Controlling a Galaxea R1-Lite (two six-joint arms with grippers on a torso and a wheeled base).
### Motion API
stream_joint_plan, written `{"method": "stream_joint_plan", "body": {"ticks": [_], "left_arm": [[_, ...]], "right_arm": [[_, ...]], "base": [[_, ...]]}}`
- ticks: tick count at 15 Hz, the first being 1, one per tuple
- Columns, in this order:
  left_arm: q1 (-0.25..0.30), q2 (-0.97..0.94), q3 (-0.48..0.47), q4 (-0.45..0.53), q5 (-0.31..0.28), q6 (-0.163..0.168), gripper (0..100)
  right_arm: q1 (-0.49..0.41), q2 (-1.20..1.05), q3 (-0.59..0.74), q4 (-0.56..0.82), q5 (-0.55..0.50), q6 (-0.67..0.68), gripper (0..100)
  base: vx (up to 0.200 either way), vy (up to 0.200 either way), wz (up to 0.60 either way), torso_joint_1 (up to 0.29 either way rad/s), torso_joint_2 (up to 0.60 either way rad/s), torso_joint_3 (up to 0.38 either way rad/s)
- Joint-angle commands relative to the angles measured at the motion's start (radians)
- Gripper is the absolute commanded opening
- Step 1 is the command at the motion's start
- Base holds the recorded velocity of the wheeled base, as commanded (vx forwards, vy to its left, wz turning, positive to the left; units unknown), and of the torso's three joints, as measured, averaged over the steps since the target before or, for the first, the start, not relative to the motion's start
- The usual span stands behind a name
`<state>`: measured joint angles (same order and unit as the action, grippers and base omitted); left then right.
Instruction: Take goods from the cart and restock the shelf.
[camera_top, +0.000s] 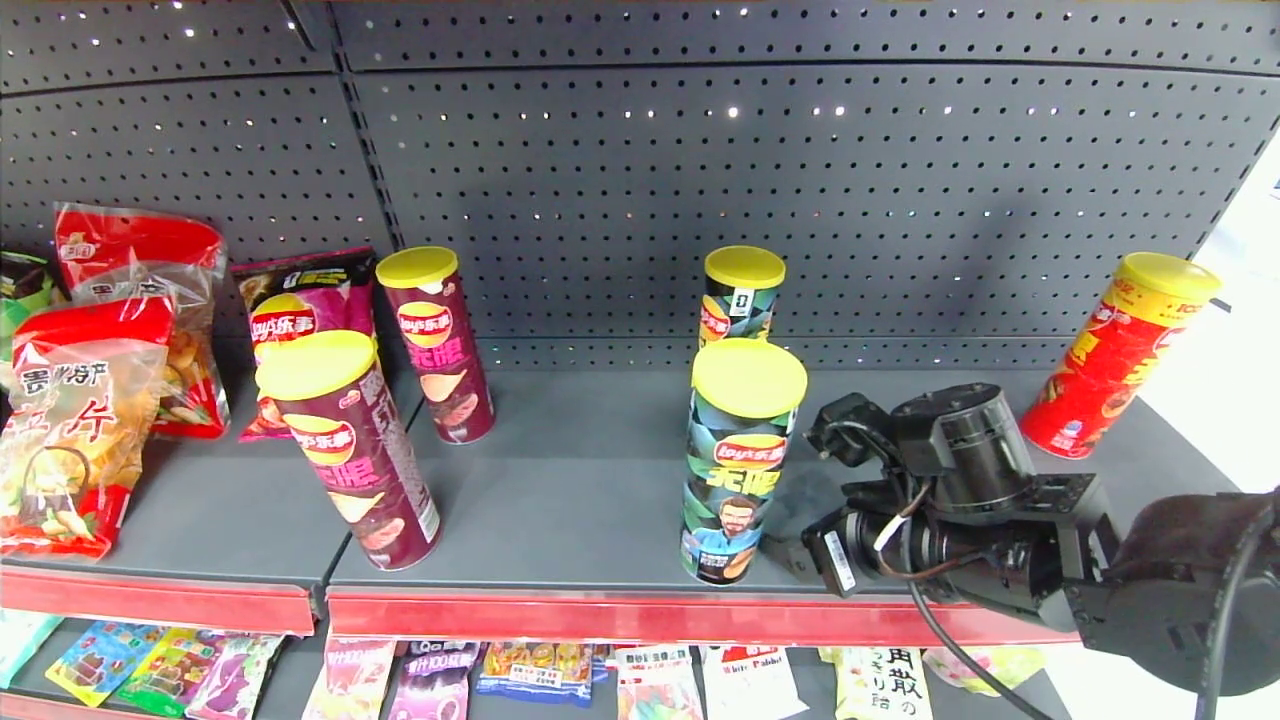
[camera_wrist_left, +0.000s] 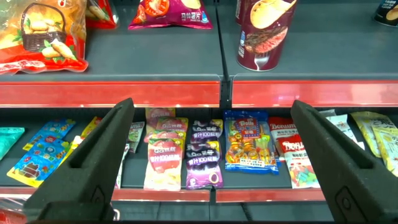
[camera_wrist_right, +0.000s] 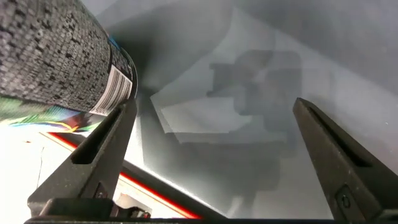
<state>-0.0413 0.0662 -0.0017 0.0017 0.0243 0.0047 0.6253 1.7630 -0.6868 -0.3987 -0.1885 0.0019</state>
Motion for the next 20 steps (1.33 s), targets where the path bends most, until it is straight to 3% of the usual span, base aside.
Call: {"method": "stream_joint_plan", "body": {"ticks": [1,5,7,11,13,16,20], "left_arm": [[0.000,0.001,0.000,0.000,0.002,0.000,100],[0.000,0.003,0.000,0.000,0.000,0.000,100],[0.000,0.003,0.000,0.000,0.000,0.000,100],[0.000,0.003,0.000,0.000,-0.001,0.001,100],[0.000,0.003,0.000,0.000,-0.003,0.001,100],[0.000,0.003,0.000,0.000,-0.003,0.001,100],[0.000,0.003,0.000,0.000,-0.007,0.001,100]], "right_arm": [[-0.012,-0.007,0.006,0.000,0.000,0.001,100],[-0.076,-0.172,0.066,0.000,-0.002,0.006,100],[-0.102,-0.372,0.125,0.000,-0.028,0.007,100],[-0.285,-0.783,0.256,0.021,-0.043,-0.031,100],[-0.429,-1.096,0.336,0.199,-0.042,-0.128,100],[-0.610,-1.409,0.227,0.732,-0.032,-0.135,100],[-0.622,-1.607,0.354,0.752,0.014,-0.115,100]], "base": [[0.000,0.000,0.00,0.000,0.00,0.000],[0.000,0.000,0.00,0.000,0.00,0.000],[0.000,0.000,0.00,0.000,0.00,0.000],[0.000,0.000,0.00,0.000,0.00,0.000],[0.000,0.000,0.00,0.000,0.00,0.000],[0.000,0.000,0.00,0.000,0.00,0.000],[0.000,0.000,0.00,0.000,0.00,0.000]]}}
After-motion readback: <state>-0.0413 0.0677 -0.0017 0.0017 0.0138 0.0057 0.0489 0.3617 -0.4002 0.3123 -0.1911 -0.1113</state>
